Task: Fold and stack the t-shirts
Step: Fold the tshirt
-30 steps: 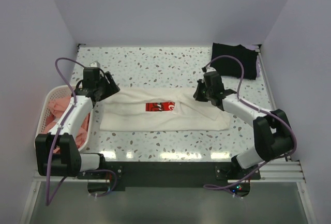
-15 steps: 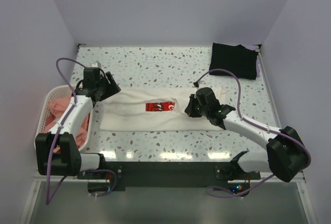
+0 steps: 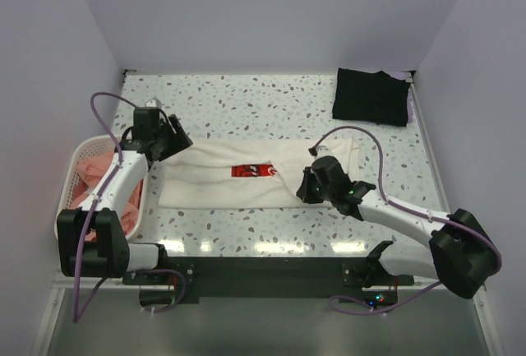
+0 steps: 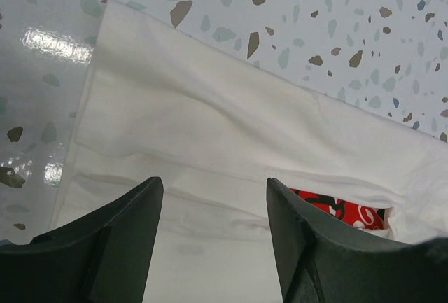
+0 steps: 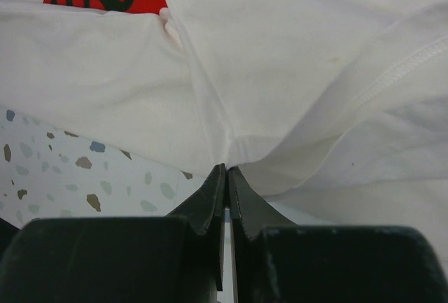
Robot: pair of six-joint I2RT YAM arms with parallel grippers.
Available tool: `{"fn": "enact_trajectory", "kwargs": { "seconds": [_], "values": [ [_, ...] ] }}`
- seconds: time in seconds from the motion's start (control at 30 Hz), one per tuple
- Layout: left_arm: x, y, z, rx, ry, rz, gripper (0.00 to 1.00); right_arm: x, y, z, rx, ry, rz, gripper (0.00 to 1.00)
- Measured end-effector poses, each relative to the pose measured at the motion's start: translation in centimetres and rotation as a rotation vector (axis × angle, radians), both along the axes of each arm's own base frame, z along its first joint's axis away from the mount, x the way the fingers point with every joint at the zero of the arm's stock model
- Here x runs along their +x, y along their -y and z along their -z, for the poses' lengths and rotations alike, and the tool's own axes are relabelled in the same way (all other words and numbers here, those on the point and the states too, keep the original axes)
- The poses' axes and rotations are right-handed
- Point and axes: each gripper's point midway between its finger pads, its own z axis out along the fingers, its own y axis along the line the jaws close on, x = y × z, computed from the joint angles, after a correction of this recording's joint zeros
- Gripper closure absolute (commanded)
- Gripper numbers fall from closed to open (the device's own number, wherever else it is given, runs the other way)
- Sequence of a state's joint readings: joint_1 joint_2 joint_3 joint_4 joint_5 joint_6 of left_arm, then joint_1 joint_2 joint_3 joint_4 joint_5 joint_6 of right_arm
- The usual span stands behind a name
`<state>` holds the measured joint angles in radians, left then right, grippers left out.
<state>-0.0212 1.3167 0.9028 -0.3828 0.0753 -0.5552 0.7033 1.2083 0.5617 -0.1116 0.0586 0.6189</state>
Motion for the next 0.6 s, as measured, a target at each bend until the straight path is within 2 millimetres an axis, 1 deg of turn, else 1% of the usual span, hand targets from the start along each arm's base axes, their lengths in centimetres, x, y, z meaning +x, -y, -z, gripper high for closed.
{"fn": "enact_trajectory", "kwargs": {
  "seconds": [0.17, 0.33, 0.47, 0.6],
  "values": [
    [-0.1, 0.1, 0.4, 0.001, -0.011, 0.002, 0.35, 0.0, -0.4, -0.2, 0.017, 0.006, -0.003, 0.96],
    [-0.1, 0.3, 0.4, 0.001, -0.012, 0.009, 0.35, -0.1, -0.4, -0.3, 0.017, 0.008, -0.003, 0.96],
    [-0.1, 0.5, 0.5, 0.002, -0.014, 0.013, 0.35, -0.1, -0.1, -1.3, 0.029, 0.036, 0.006, 0.94],
    [-0.1, -0.1, 0.8, 0.023, -0.026, -0.019, 0.38, -0.4, 0.8, -2.2, 0.035, 0.07, 0.025, 0.93]
  ]
}}
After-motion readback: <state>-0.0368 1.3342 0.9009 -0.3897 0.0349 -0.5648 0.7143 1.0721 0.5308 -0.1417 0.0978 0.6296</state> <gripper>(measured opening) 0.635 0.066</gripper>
